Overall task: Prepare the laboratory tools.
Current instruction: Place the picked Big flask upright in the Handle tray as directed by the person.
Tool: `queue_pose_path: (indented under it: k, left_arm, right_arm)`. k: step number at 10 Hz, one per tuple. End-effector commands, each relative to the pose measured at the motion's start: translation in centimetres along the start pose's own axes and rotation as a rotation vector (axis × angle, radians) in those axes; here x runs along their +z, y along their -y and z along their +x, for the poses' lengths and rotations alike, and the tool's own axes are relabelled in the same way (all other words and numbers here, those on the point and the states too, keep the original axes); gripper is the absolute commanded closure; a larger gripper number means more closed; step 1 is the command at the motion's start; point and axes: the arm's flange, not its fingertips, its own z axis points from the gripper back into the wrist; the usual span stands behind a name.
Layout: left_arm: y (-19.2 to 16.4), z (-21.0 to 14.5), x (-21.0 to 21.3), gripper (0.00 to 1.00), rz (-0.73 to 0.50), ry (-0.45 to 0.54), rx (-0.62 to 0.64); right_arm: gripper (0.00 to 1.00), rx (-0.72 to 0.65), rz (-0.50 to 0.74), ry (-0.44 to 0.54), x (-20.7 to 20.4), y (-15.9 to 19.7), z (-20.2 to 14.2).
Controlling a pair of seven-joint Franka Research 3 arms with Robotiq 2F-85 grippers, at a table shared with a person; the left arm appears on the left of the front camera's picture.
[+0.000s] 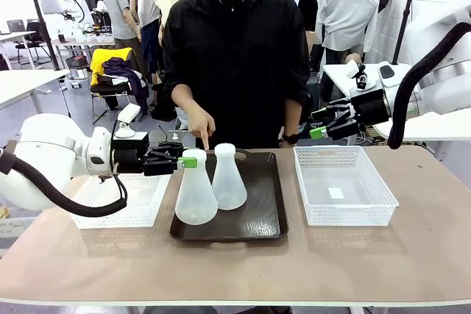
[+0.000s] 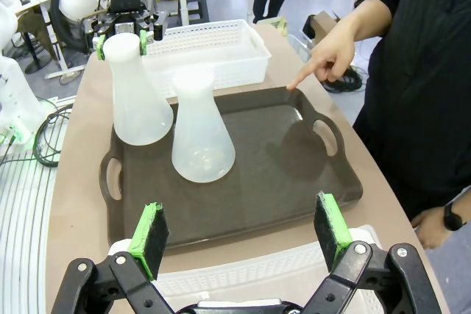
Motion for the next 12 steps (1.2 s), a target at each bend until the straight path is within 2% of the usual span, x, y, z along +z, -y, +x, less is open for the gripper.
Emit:
queue_pose_path:
  k: [1,8,12]
  left_arm:
    - [-0.5,-0.5,-0.8,1.00,0.037,0.038,-0.047]
    - [-1.1,-3.2,-2.6,1.00,0.076,0.058,-0.052]
    - [-0.6,-3.4,-2.2,1.00,0.103,0.065,-0.030]
  right_arm:
    - [0.00,0.001,0.003,-0.004,0.0,-0.1,0.0]
    - [0.00,0.001,0.003,-0.004,0.0,-0.1,0.0]
    - [0.00,0.001,0.003,-0.004,0.0,-0.1,0.0]
